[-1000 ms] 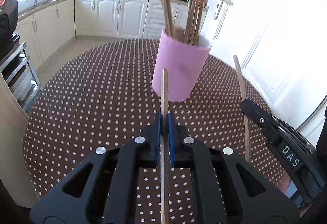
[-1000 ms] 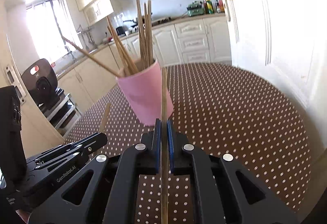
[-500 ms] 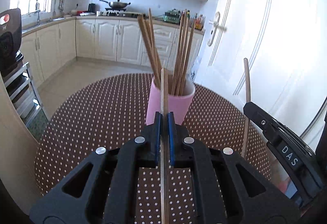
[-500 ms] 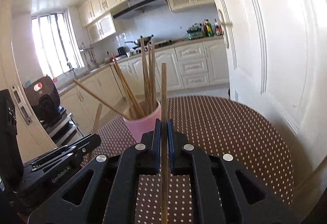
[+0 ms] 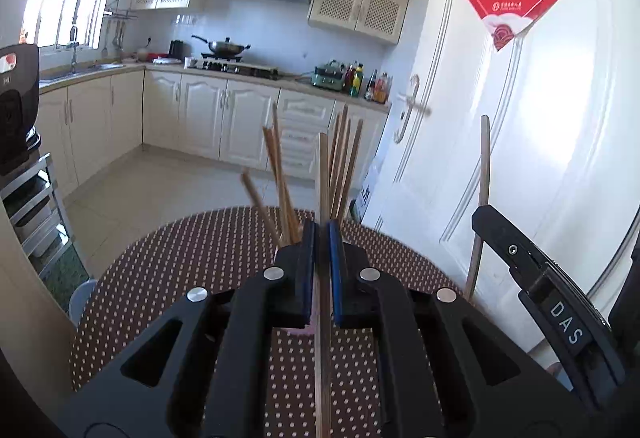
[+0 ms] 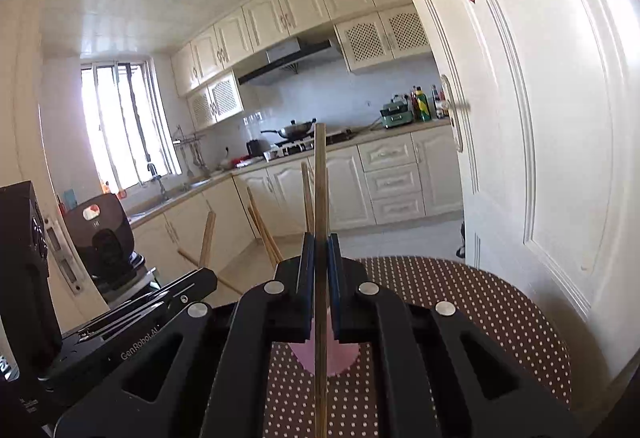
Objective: Organize utensils
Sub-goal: 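Lower both held chopsticks into the pink cup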
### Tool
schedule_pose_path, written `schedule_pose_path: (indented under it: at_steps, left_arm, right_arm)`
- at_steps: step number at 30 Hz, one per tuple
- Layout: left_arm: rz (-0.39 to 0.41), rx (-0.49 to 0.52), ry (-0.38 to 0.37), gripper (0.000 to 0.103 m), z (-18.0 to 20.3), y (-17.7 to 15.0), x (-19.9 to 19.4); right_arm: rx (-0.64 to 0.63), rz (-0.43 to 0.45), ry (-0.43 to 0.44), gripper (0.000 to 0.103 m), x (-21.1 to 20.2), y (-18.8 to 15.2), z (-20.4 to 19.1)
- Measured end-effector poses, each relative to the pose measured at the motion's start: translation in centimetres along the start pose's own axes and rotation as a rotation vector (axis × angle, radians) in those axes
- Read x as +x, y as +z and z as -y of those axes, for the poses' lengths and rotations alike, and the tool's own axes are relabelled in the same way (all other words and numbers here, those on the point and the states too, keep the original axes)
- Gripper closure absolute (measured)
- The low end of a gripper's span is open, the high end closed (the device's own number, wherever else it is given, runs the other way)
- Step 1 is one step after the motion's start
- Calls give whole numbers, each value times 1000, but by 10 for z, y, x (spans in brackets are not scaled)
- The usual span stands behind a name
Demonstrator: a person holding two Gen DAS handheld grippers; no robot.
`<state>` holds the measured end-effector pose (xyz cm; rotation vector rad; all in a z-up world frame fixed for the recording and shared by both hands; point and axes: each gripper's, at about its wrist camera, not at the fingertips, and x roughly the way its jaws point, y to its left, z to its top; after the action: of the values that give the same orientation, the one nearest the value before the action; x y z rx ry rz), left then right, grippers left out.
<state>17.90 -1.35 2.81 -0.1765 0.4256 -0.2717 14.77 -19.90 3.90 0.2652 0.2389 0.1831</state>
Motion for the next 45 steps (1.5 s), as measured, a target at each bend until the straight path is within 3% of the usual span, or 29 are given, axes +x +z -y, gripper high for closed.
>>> schedule_pose_path:
  at_steps: [13,24,33,41,45]
  left_arm:
    - [125,33,12,95,25,38,16]
    - [216,-3,82,95,16,61,41]
    - [237,-17,114,95,6,76,60]
    - [286,-16,123,95,3,91,55]
    - [266,-12,136,95,2,89,64]
  right_arm:
    - [20,153,41,98,17,27,10]
    - [49,251,61,98,46,40,17]
    - [51,270,45,98,77,41,20]
    - [32,285,70,98,87,44,14]
    - [16,278,61,98,96,40,12]
